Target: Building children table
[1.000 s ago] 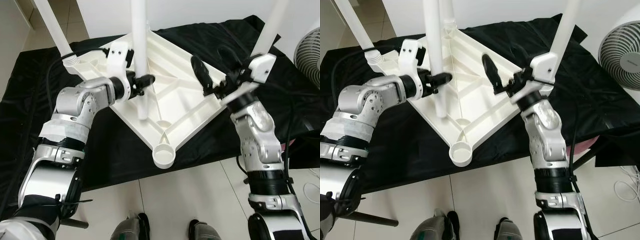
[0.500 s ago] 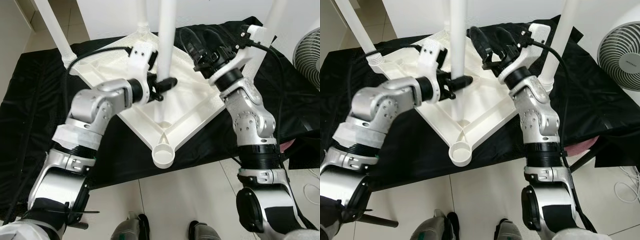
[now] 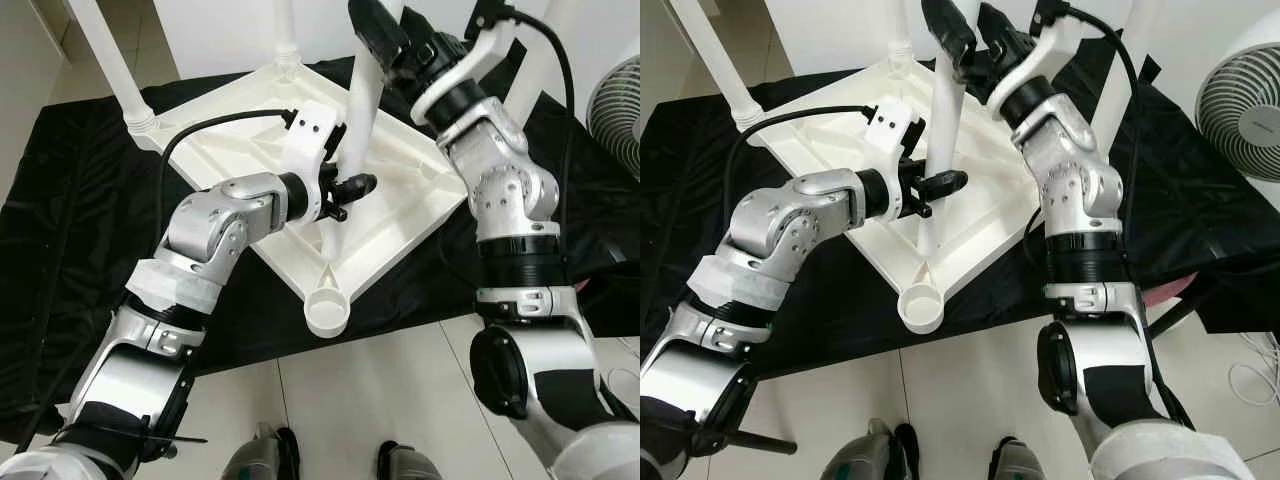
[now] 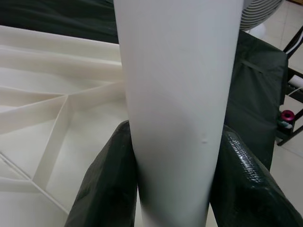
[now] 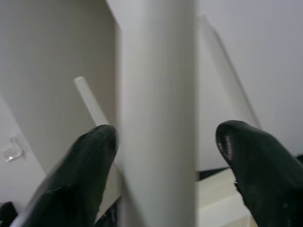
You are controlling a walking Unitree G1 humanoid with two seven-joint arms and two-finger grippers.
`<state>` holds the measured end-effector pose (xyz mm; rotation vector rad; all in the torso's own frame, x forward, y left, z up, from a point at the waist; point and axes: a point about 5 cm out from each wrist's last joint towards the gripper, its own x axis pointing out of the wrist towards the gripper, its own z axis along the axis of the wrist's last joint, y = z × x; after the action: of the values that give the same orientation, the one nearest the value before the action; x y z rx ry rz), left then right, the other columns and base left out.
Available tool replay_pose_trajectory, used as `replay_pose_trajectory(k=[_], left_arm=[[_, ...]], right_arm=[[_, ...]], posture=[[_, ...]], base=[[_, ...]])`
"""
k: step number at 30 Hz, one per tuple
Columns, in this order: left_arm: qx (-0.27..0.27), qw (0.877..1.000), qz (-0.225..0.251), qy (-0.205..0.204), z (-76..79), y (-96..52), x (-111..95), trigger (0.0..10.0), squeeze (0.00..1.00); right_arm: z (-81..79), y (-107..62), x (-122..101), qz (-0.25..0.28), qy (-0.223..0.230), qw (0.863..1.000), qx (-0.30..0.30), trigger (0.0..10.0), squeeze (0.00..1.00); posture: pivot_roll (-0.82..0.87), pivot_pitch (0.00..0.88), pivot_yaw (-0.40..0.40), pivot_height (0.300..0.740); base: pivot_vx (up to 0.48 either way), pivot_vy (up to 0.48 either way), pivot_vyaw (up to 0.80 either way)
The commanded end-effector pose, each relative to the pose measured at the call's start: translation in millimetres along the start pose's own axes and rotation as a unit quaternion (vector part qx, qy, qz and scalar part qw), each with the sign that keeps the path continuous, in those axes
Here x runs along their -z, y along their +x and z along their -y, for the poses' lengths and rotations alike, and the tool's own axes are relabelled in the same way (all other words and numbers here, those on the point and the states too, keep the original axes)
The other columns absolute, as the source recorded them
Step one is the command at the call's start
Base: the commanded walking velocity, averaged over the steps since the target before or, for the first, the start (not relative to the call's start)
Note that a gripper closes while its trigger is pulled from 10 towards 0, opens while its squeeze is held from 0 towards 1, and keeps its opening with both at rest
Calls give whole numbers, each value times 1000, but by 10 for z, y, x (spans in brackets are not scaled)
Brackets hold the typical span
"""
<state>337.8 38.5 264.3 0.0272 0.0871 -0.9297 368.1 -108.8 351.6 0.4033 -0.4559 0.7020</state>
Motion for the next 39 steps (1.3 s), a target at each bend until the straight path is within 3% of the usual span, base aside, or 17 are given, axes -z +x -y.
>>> replay_pose_trajectory(k=[1, 14, 15, 18, 19, 30, 31, 32, 33, 34, 39], left_arm=[[48, 999, 6, 17, 71, -10, -48, 10000, 0], [68, 997, 12, 40, 166, 7, -99, 10000, 0], [68, 997, 12, 40, 167, 7, -99, 10000, 94], [68, 997, 12, 40, 168, 7, -99, 10000, 94], [69, 997, 15, 35, 158, 3, -106, 10000, 1000], [25, 998, 34, 49, -56, -52, -258, 10000, 1000], [20, 998, 36, 51, -76, -61, -279, 10000, 937], [12, 998, 44, 47, -112, -79, -320, 10000, 608], [7, 998, 49, 44, -135, -90, -346, 10000, 608], [2, 998, 60, 35, -166, -118, -400, 10000, 0], [-17, 995, 95, 12, -260, -212, -561, 10000, 0]], right_arm=[[9, 30, -14, -5, 8, 1000, 6, 0, 0], [82, 53, -16, -21, 11, 1000, 9, 0, 0], [84, 54, -25, -19, 11, 1000, 9, 0, 0], [88, 57, -33, -18, 12, 1000, 9, 0, 0], [94, 53, -41, -16, 12, 1000, 11, 10000, 0], [163, 39, -58, -7, 25, 999, 24, 10000, 0], [166, 39, -62, -5, 27, 999, 24, 10000, 0], [175, 39, -78, 2, 29, 999, 26, 10000, 0], [182, 40, -88, 7, 30, 999, 27, 10000, 0], [207, 38, -113, 21, 40, 998, 38, 10000, 0], [270, 24, -154, 53, 74, 994, 63, 10000, 0]], posture=[[-79, 101, 100, 740], [-80, 106, 98, 740], [-80, 106, 98, 740], [-80, 106, 98, 740], [-83, 105, 99, 740], [-82, 110, 96, 740], [-82, 110, 96, 740], [-81, 110, 96, 740], [-81, 110, 96, 740], [-82, 109, 95, 740], [-82, 109, 95, 740]], base=[[0, 0, 0], [0, 0, 0], [0, 0, 0], [0, 0, 0], [0, 0, 0], [0, 0, 0], [0, 0, 0], [0, 0, 0], [0, 0, 0], [0, 0, 0], [0, 0, 0]])
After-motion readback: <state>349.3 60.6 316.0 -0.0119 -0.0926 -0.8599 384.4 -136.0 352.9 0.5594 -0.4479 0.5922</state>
